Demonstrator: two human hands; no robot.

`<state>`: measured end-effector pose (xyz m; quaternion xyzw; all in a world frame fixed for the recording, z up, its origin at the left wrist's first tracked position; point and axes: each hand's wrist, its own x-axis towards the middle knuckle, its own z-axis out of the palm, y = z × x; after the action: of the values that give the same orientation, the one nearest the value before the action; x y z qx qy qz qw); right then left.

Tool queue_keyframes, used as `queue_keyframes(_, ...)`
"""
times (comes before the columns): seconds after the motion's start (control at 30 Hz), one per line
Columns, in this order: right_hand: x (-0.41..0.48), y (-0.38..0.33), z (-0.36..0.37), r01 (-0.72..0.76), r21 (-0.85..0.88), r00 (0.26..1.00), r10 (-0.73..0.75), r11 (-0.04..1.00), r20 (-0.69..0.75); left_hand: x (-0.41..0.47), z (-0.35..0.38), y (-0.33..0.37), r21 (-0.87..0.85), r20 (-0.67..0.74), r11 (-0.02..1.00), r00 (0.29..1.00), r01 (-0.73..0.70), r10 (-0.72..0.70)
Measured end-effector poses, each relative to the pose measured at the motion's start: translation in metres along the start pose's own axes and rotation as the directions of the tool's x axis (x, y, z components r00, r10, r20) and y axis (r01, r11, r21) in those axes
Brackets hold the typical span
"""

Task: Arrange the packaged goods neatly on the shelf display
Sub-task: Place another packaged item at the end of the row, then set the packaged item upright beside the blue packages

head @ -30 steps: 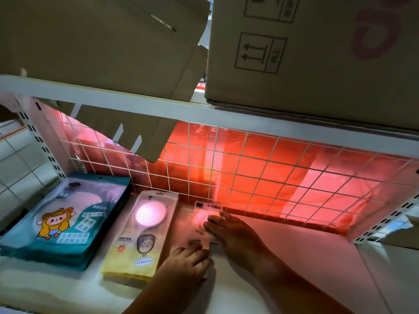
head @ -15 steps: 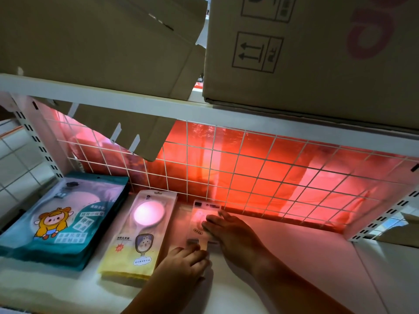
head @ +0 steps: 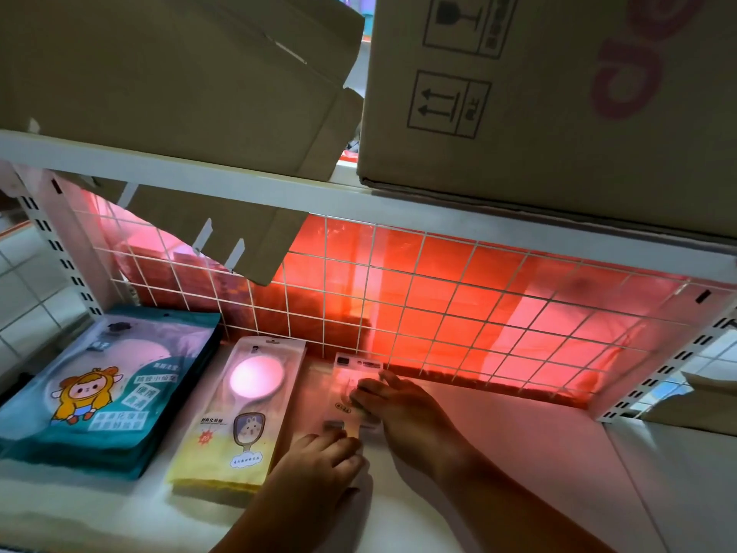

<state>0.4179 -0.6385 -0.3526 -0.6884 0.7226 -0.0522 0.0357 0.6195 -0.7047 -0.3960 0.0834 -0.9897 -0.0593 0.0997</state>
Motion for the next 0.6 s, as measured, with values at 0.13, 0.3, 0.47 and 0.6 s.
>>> queue_keyframes(0.13, 0.000, 0.000, -0.010, -0.027, -0.003, 0.998, 0.027, 1.000, -0.054, 0.007, -0.018, 0.009, -0.025, -0.086, 0.996, 0.993, 0.085, -0.087)
queue_keyframes(0.3, -0.019, 0.000, -0.033, -0.098, 0.084, 0.970, 0.114, 0.992, -0.214, 0.028, -0.047, 0.017, -0.051, -0.171, 0.982, 0.968, 0.180, -0.186)
queue_keyframes(0.47, -0.056, -0.002, -0.067, -0.235, 0.042, 0.946, 0.239, 0.971, -0.219, 0.052, -0.060, 0.033, -0.104, -0.200, 0.984, 0.966, 0.148, -0.166)
queue_keyframes(0.6, -0.099, 0.008, -0.099, -0.325, 0.043, 0.893, 0.321, 0.945, -0.316, 0.078, -0.084, 0.066, -0.143, -0.332, 0.989, 0.940, 0.032, -0.078)
